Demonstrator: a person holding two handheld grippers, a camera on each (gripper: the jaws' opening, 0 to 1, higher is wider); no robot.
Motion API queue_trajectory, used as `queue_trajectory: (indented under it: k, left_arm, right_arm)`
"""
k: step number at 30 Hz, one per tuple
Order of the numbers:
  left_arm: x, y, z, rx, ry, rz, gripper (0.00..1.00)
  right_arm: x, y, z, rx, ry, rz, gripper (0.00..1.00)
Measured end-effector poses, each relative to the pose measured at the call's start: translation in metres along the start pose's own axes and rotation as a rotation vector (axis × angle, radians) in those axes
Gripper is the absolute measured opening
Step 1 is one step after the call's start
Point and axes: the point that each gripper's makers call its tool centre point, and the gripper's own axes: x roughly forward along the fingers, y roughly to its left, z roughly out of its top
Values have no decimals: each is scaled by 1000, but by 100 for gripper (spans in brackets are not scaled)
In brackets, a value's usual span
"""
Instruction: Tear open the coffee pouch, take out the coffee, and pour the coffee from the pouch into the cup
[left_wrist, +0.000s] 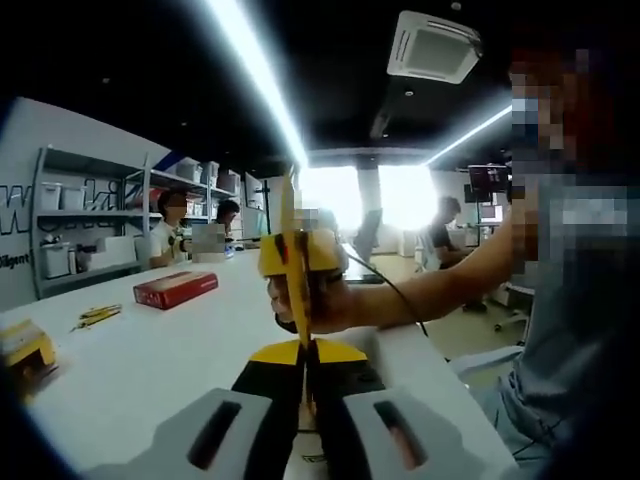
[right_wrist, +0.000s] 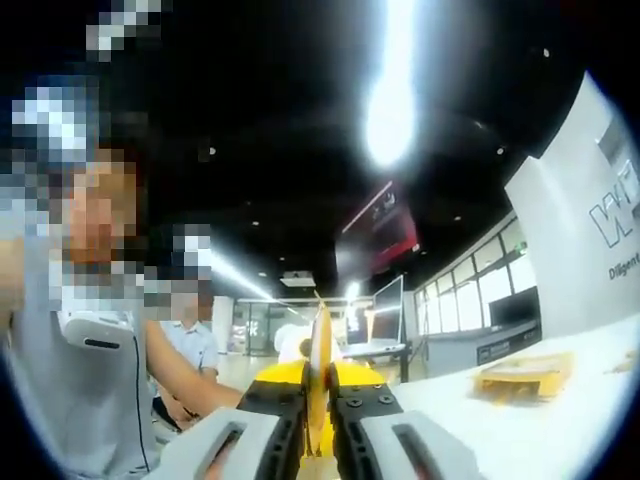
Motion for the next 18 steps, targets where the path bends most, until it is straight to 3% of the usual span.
queue_trajectory:
  k: [4,10,13,18]
  left_arm:
    - [-1,-1,-2,-27,14,-8,5]
    - [0,1,-1,3,2,2,7]
    - [-1,-1,-1,-30,13,-10,5]
    - [0,1,0,7,0,5,6]
  right_arm:
    - [1,2,-2,0,9,4,9]
    - [0,1,-1,-2,4,0,9]
    - [0,0,-1,-1,10,4,9]
    - [-1,-1,0,-5,1,1,9]
